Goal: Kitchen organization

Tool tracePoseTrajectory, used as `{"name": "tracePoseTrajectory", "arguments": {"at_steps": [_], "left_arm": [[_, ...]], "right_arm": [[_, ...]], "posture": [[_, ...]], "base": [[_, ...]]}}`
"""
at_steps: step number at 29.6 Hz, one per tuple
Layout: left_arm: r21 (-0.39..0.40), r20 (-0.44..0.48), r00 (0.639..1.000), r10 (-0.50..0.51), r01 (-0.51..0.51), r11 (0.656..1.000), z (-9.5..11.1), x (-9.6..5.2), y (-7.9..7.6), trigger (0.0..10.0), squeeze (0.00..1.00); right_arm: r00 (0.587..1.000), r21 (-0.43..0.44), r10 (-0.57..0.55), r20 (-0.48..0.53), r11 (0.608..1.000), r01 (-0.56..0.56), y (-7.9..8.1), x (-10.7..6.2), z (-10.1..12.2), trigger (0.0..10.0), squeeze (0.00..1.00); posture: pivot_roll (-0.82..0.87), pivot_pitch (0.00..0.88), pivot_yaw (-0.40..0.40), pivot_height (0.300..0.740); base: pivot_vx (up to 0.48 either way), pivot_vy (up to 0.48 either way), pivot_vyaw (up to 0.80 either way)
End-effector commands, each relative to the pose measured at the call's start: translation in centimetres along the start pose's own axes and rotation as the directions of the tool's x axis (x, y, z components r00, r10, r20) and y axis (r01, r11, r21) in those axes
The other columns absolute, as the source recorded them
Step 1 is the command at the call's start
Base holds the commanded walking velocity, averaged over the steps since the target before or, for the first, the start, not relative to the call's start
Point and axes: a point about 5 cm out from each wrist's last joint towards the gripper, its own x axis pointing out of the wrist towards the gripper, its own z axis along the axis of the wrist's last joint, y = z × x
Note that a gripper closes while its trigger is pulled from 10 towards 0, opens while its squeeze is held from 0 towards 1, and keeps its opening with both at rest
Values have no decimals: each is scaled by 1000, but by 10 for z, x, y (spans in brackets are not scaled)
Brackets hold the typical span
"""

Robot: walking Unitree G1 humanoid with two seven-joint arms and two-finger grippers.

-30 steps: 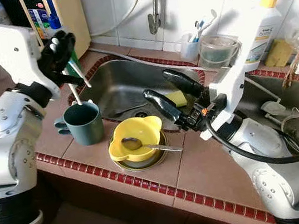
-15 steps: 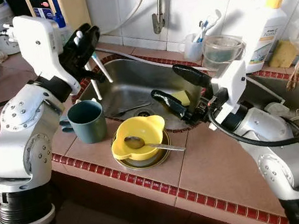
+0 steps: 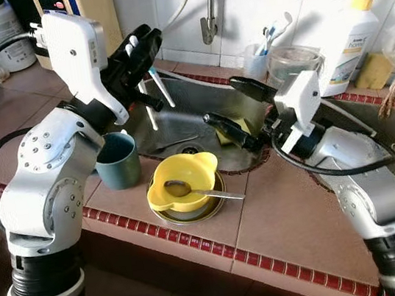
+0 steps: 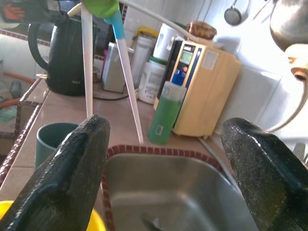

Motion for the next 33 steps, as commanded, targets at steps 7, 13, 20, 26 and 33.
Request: {"name": "tracePoseTrajectory", "arguments": {"at_steps": [7,13,20,26,33], "left_arm": [[-50,9,998,-68,68,996,3,3,-16,10000,0],[-64,21,995,-97,99,993,7,6,-24,10000,0],[-72,28,992,-120,122,990,7,8,-30,10000,0],[-88,26,988,-150,152,984,7,7,-37,10000,0],[-86,30,983,-180,182,979,10,6,-43,10000,0]], "right_arm": [[999,-26,30,17,999,-30,-4,11,-3,10000,0],[998,-14,46,32,999,-45,0,21,-7,10000,0],[997,2,61,51,998,-61,5,28,-10,10000,0],[997,-3,67,49,998,-67,5,29,-14,10000,0],[997,-13,66,49,998,-66,2,30,-14,10000,0]], "posture": [[-158,77,-46,740],[-155,76,-45,740],[-144,70,-48,740],[-138,61,-49,740],[-133,56,-50,740]], "base": [[0,0,0],[0,0,0],[0,0,0],[0,0,0],[0,0,0]]}}
